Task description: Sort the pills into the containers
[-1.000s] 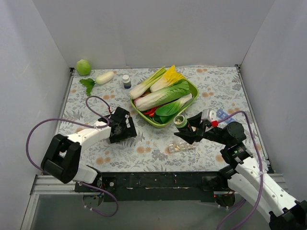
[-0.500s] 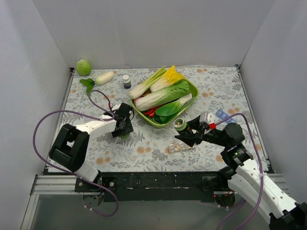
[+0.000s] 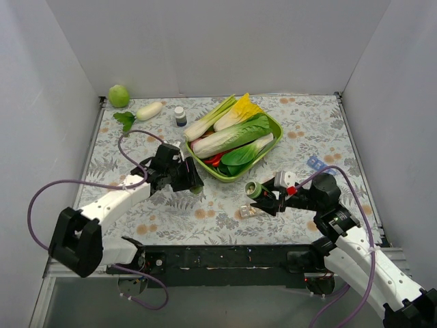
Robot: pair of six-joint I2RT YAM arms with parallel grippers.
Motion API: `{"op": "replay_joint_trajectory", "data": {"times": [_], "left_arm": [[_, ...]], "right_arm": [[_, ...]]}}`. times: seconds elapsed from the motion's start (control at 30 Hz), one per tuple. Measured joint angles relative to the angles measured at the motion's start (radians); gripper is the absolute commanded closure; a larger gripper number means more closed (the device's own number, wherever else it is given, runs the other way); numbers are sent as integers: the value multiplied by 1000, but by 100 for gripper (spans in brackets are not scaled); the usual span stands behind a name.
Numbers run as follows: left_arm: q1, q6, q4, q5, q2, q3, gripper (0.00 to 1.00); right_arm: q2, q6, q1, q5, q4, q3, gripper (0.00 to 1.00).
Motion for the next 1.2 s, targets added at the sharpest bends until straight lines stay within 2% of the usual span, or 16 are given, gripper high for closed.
{"op": "replay_joint_trajectory", "data": {"times": [0.07,0.17,0.33,0.47,0.7,0.97,1.2], "left_arm": [[-3,-22,72,164,-93,-30,83],[-16,-134,245,359,-198,-79,84],[-59,-341,534,500,-203,-119,84],[-119,-460,692,515,-127,-119,84],[-197,-559,821,509,-26,-118,85],[-244,-605,895,481,21,-110,85],[-276,-618,890,433,45,-91,87]], "right_arm": [[2,-73,0,3,-65,0,99],[5,-155,0,27,-150,4,99],[38,-221,0,78,-249,40,99],[88,-237,0,116,-292,83,99],[137,-253,0,156,-326,119,99],[167,-263,20,198,-354,132,99],[197,-285,40,255,-378,150,99]]}}
